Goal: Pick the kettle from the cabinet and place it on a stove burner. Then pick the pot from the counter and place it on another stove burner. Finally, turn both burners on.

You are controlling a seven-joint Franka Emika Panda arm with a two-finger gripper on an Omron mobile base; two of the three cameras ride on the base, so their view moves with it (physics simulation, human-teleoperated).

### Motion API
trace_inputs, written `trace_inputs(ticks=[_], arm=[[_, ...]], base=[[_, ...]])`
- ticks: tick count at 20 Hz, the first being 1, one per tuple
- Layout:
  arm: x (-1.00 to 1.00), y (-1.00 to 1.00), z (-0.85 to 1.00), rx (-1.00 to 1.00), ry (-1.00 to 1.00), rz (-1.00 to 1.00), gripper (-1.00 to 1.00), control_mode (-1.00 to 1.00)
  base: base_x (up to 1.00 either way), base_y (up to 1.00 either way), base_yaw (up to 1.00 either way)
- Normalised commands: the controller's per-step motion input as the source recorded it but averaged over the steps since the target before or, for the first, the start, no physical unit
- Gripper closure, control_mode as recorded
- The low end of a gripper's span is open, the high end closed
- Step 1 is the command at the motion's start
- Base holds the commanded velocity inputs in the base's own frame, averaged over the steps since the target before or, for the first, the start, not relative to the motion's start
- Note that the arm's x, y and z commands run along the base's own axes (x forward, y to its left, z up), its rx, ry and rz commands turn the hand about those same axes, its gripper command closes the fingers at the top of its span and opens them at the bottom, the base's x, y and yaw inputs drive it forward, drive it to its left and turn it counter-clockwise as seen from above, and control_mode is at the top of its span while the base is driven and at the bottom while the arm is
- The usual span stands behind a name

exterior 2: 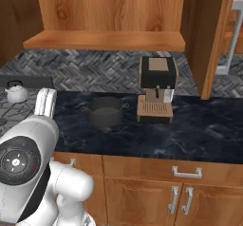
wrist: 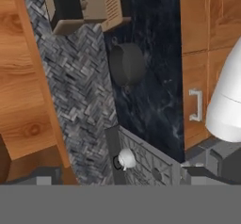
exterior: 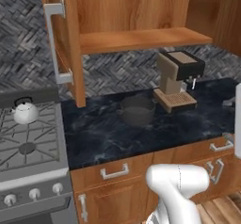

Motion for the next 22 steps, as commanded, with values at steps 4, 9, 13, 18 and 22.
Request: trace_inputs(ticks=[4, 9, 13, 18, 22], arm=[[0.00, 0.00, 0.00, 0.00, 0.00, 0.00, -1.00, 1.00], [0.00, 0.00, 0.00, 0.00, 0.00, 0.00, -1.00, 1.00], [0.00, 0.00, 0.00, 0.00, 0.00, 0.00, -1.00, 1.00], [0.00, 0.00, 0.00, 0.00, 0.00, 0.00, -1.00, 1.00], [0.00, 0.00, 0.00, 0.00, 0.00, 0.00, -1.00, 1.00]], base=[[0.75, -0.15, 0.14], [0.47, -0.30, 0.12], [0.33, -0.41, 0.09], [0.32, -0.37, 0.08], [0.38, -0.25, 0.10]])
